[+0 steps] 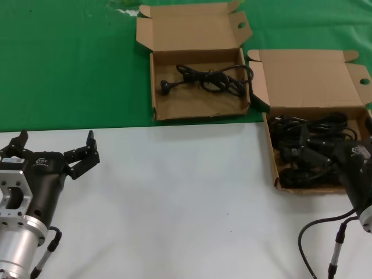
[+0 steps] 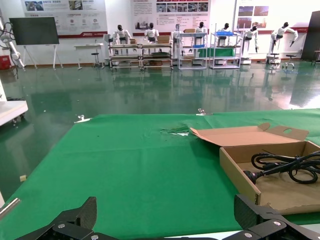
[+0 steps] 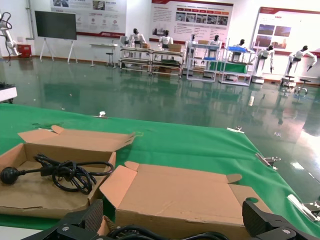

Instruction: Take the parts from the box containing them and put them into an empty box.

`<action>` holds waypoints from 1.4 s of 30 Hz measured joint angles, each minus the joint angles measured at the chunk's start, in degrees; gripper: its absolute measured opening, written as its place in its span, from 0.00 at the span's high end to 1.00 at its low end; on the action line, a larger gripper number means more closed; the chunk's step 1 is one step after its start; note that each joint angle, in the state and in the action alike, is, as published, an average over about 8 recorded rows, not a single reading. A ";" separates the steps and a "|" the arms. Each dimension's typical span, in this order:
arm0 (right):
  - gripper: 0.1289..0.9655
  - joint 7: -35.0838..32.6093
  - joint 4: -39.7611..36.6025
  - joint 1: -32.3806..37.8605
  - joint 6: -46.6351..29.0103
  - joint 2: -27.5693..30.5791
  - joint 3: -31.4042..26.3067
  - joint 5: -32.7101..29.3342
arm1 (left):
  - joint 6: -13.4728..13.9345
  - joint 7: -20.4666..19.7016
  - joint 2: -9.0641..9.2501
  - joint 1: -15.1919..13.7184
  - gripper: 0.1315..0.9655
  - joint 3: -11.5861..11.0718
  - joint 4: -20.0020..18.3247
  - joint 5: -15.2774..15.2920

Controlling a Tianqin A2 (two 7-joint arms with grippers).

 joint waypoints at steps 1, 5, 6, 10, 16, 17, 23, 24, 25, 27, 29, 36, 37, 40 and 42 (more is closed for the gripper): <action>0.00 0.00 0.00 0.00 0.00 0.00 0.00 0.00 | 0.00 0.00 0.00 0.00 0.00 0.00 0.00 0.00; 0.00 0.00 0.00 0.00 0.00 0.00 0.00 0.00 | 0.00 0.00 0.00 0.00 0.00 0.00 0.00 0.00; 0.00 0.00 0.00 0.00 0.00 0.00 0.00 0.00 | 0.00 0.00 0.00 0.00 0.00 0.00 0.00 0.00; 0.00 0.00 0.00 0.00 0.00 0.00 0.00 0.00 | 0.00 0.00 0.00 0.00 0.00 0.00 0.00 0.00; 0.00 0.00 0.00 0.00 0.00 0.00 0.00 0.00 | 0.00 0.00 0.00 0.00 0.00 0.00 0.00 0.00; 0.00 0.00 0.00 0.00 0.00 0.00 0.00 0.00 | 0.00 0.00 0.00 0.00 0.00 0.00 0.00 0.00; 0.00 0.00 0.00 0.00 0.00 0.00 0.00 0.00 | 0.00 0.00 0.00 0.00 0.00 0.00 0.00 0.00; 0.00 0.00 0.00 0.00 0.00 0.00 0.00 0.00 | 0.00 0.00 0.00 0.00 0.00 0.00 0.00 0.00; 0.00 0.00 0.00 0.00 0.00 0.00 0.00 0.00 | 0.00 0.00 0.00 0.00 0.00 0.00 0.00 0.00; 0.00 0.00 0.00 0.00 0.00 0.00 0.00 0.00 | 0.00 0.00 0.00 0.00 0.00 0.00 0.00 0.00; 0.00 0.00 0.00 0.00 0.00 0.00 0.00 0.00 | 0.00 0.00 0.00 0.00 0.00 0.00 0.00 0.00; 0.00 0.00 0.00 0.00 0.00 0.00 0.00 0.00 | 0.00 -0.03 0.00 0.00 0.00 0.00 0.00 0.00; 0.00 0.00 0.00 0.00 0.00 0.00 0.00 0.00 | 0.00 -0.03 0.00 0.00 0.00 0.00 0.00 0.00; 0.00 0.00 0.00 0.00 0.00 0.00 0.00 0.00 | 0.00 -0.03 0.00 0.00 0.00 0.00 0.00 0.00; 0.00 0.00 0.00 0.00 0.00 0.00 0.00 0.00 | 0.00 -0.02 0.00 0.00 0.00 0.00 0.00 0.00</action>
